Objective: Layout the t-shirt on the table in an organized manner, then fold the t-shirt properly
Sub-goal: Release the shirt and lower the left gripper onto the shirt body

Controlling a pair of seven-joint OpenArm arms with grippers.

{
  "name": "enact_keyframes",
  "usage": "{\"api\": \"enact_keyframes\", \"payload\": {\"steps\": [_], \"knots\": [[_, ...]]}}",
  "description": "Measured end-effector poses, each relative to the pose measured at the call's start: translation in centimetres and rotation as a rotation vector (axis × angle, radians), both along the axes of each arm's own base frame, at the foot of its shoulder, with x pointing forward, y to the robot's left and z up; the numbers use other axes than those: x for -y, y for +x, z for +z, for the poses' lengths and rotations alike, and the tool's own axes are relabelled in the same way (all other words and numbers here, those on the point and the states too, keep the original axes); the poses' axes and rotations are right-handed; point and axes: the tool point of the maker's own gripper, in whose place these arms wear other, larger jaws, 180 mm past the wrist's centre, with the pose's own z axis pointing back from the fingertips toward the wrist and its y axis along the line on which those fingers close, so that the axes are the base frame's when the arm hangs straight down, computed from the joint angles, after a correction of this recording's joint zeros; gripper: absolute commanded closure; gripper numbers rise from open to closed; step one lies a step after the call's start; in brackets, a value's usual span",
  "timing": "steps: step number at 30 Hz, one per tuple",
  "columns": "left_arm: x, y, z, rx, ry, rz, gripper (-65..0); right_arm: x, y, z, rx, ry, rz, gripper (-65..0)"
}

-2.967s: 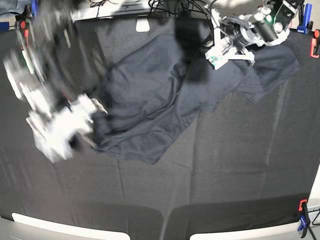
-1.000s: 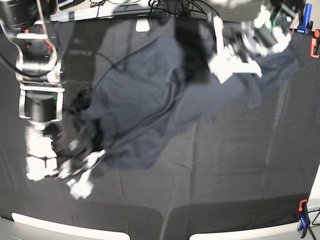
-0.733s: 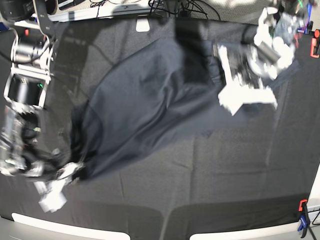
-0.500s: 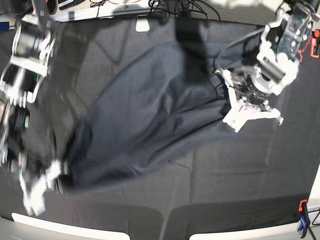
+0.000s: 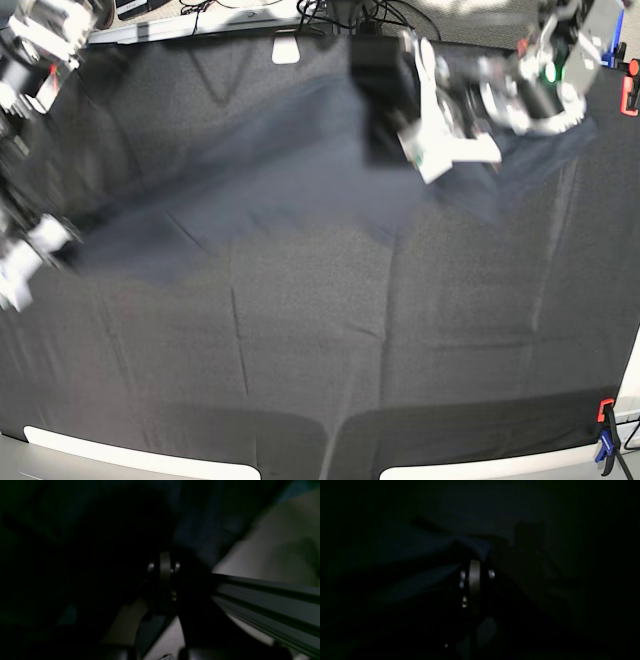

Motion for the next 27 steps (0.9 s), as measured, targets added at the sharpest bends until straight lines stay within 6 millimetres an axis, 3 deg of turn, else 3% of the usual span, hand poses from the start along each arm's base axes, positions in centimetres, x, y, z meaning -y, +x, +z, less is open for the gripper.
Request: {"api": "enact_keyframes", "payload": {"steps": [5,6,8,10,14,16,20,21,23,27], "knots": [[0.6,-0.5,0.3,0.008,-0.041,-0.008,0.0,4.4,-1.6,2.5,0.046,-0.04,-0.107,0.0],[0.4,-0.2,0.3,0.026,-0.031,-0.005,-2.2,5.1,-1.8,3.0,0.056,-0.05,-0.12,0.0],[0.3,0.0,0.3,0.034,-0.03,-0.004,-17.0,5.8,-1.9,3.7,0.064,-0.065,-0.131,0.0],[0.4,0.0,0.4,0.033,-0.031,-0.005,-26.8,5.8,-1.9,3.7,0.067,-0.065,-0.13,0.0],[0.9,0.5,2.3,0.097,-0.049,-0.023,-28.4,5.7,-1.8,3.7,0.067,-0.063,-0.127,0.0],[1.1,2.2,4.4,0.196,-0.044,-0.003,-28.4,5.7,-1.8,3.7,0.068,-0.063,-0.127,0.0],[0.5,8.7,10.7,0.485,-0.081,0.146,-28.4,5.7,-1.8,3.7,0.068,-0.062,-0.129,0.0],[0.4,9.6,11.3,0.51,-0.081,0.15,-28.4,5.7,-1.8,3.7,0.069,-0.062,-0.128,0.0],[0.0,10.9,10.7,0.505,-0.063,0.165,-28.4,5.6,-1.8,3.7,0.07,-0.061,-0.126,0.0],[0.2,12.5,5.9,0.337,-0.044,0.164,-28.4,5.6,-1.8,3.7,0.068,-0.062,-0.127,0.0]]}}
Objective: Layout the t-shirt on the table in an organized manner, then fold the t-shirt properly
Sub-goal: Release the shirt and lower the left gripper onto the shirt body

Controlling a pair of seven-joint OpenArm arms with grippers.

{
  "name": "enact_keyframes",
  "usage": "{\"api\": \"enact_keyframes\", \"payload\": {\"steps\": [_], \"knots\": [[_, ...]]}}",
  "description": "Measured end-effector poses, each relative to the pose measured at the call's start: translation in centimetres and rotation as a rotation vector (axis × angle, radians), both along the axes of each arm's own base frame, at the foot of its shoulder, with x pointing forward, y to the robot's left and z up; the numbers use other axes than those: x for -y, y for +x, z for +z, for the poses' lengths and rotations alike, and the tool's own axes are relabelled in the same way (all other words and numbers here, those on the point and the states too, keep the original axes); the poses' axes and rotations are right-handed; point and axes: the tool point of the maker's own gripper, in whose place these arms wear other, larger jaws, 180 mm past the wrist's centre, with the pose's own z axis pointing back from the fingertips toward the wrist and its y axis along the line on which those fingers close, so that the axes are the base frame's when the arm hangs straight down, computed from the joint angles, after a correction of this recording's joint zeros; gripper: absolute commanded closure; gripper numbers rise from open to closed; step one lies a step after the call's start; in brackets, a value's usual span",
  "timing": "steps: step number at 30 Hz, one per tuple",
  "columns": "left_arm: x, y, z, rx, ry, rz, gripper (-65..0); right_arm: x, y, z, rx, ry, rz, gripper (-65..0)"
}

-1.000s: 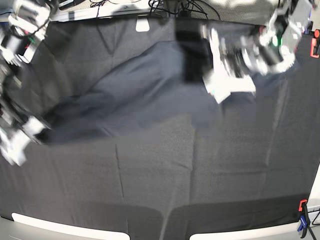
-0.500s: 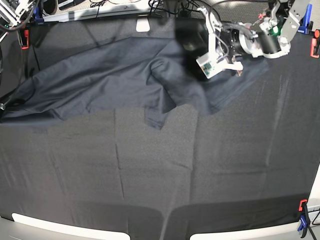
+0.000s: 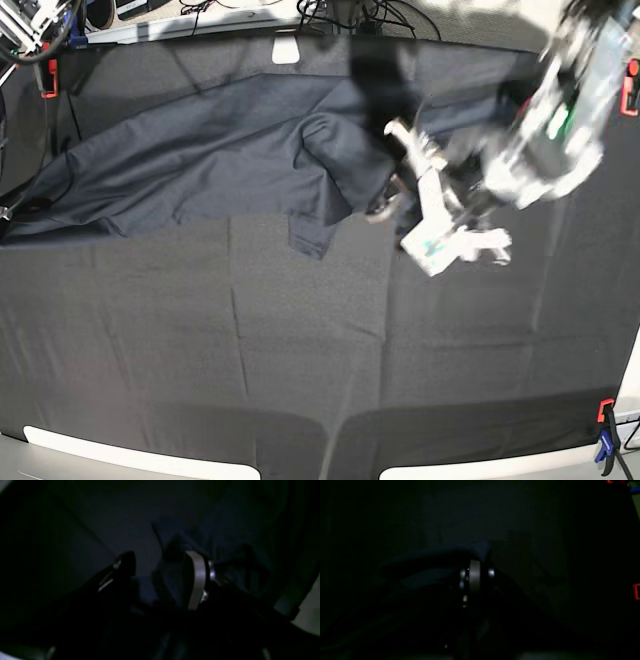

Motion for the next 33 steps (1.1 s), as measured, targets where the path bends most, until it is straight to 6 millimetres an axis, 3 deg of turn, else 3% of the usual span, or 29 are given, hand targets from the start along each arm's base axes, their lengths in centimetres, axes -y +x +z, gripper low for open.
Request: {"api": "enact_keyframes", "payload": {"steps": [4,9,11,18,21,26,33], "knots": [[0.9,1.9,-2.4,-0.088,-0.003,-0.065,-28.4,0.0,0.0,0.0,0.0,0.001,0.001,0.0],[-0.7,6.6,-3.6,-0.19,0.088,-0.029,-28.4,0.0,0.0,0.0,0.0,0.0,0.0,0.0],[-0.7,7.0,-4.0,-0.269,0.051,-0.068,-28.4,0.0,0.0,0.0,0.001,0.001,0.0,0.0],[-2.2,4.0,-8.9,-0.624,0.002,-0.072,-28.4,0.0,0.0,0.0,0.001,0.001,0.0,0.0],[-1.9,2.7,-8.8,-0.696,-0.032,-0.113,-28.4,0.0,0.0,0.0,0.001,0.001,0.0,0.0],[-0.9,2.3,-8.1,-0.692,-0.089,-0.16,-28.4,0.0,0.0,0.0,0.0,0.001,0.0,0.0],[-1.2,-1.2,-11.3,-0.772,-0.077,-0.138,-27.1,-0.1,0.0,0.0,0.003,0.003,0.002,0.0]]}}
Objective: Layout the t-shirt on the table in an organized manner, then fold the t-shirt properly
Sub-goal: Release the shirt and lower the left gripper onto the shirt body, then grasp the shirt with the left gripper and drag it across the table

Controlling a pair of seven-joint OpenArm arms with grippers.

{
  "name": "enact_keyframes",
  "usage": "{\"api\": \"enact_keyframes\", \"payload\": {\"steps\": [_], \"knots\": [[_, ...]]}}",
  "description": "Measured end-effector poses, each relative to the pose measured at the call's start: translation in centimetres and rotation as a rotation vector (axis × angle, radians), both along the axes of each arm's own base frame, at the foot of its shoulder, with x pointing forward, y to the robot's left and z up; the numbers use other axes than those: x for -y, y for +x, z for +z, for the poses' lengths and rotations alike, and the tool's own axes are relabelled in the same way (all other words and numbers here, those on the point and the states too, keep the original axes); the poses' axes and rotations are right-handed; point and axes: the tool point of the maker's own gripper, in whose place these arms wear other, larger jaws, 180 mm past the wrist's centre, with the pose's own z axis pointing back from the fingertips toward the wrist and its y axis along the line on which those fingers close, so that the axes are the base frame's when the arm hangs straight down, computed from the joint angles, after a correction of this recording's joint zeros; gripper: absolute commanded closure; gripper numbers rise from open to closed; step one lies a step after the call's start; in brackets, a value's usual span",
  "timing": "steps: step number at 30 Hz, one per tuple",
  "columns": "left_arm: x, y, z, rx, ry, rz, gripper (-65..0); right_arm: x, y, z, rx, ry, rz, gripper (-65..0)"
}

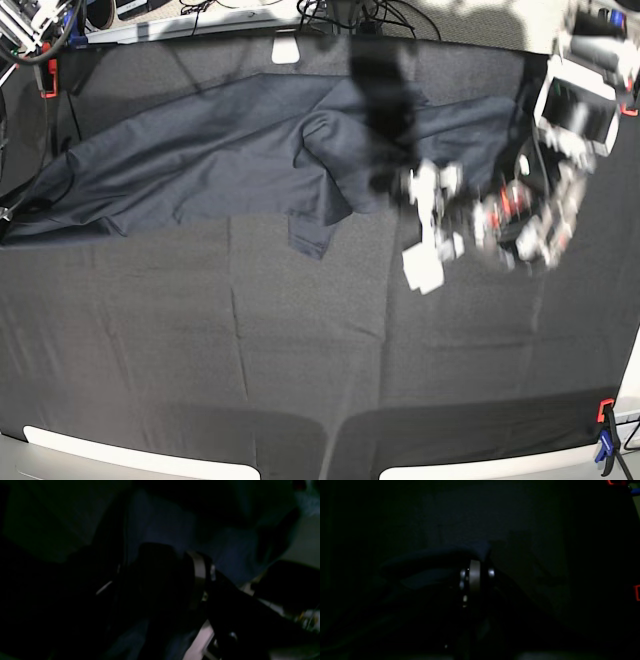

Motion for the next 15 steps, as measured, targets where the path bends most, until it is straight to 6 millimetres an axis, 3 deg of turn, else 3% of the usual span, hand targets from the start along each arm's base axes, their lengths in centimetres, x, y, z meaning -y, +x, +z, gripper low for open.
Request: {"api": "enact_keyframes", "payload": {"steps": [2,5,6,11,15], "knots": [[-0.3,0.3,-0.1,0.013,0.019,0.0,-21.5,-0.3,0.2,0.2,0.018,0.018,0.01,0.0],[0.0,2.2,1.0,0.073,-0.008,0.035,-2.3,-0.5,0.4,0.3,0.028,0.027,0.015,0.0],[0.0,2.6,1.3,0.085,-0.01,0.037,0.0,-0.5,0.4,0.3,0.028,0.027,0.015,0.0],[-0.5,2.1,1.0,0.062,0.016,0.014,0.0,-0.5,0.4,0.3,0.027,0.027,0.015,0.0],[-3.9,1.3,-0.1,0.034,0.091,0.023,0.0,-0.5,0.4,0.3,0.028,0.026,0.015,0.0]]}}
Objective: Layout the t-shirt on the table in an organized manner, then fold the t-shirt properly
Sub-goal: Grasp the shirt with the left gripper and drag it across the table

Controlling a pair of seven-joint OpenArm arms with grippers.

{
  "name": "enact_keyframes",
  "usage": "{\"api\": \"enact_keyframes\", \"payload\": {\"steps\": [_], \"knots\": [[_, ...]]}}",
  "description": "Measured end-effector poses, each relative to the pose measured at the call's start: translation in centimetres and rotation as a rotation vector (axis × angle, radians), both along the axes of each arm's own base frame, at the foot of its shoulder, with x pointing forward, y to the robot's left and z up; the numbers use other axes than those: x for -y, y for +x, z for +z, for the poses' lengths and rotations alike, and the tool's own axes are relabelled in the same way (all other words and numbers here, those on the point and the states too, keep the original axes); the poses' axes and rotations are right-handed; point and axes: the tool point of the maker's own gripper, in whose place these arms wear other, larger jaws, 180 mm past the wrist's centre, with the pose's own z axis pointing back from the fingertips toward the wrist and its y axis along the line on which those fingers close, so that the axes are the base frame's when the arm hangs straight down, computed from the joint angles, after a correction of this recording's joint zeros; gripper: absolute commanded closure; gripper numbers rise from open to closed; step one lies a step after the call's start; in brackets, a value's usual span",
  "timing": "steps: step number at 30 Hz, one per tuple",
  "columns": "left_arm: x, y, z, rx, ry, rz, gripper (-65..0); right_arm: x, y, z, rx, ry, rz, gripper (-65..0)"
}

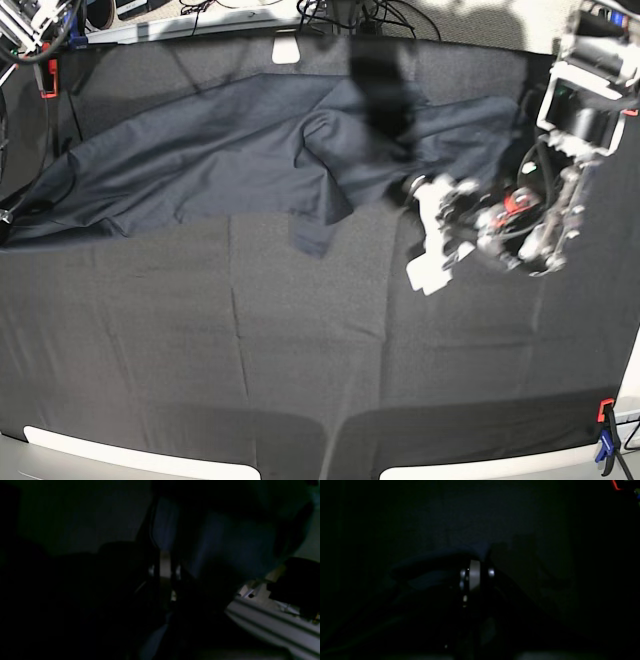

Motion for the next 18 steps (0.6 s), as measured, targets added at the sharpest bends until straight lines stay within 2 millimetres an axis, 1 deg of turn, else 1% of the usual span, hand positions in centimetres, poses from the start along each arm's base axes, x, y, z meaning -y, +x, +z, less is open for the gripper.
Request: {"api": "enact_keyframes", "payload": {"steps": [5,8,14,18], "knots": [[-5.7,-0.6,-0.7,-0.015,0.107,0.038,0.0,-0.1,0.0,0.0,0.003,0.003,0.001,0.0],[-8.1,-1.7,-1.3,-0.041,0.15,0.058,0.0,-0.1,0.0,0.0,0.002,0.003,0.002,0.0],[-9.4,-2.3,-1.5,-0.056,0.107,0.159,0.0,-0.1,0.0,0.0,0.003,0.004,0.003,0.0],[-9.5,-2.9,-1.5,-0.076,0.071,0.194,0.0,-0.1,0.1,0.0,0.005,0.005,0.003,0.0]]}}
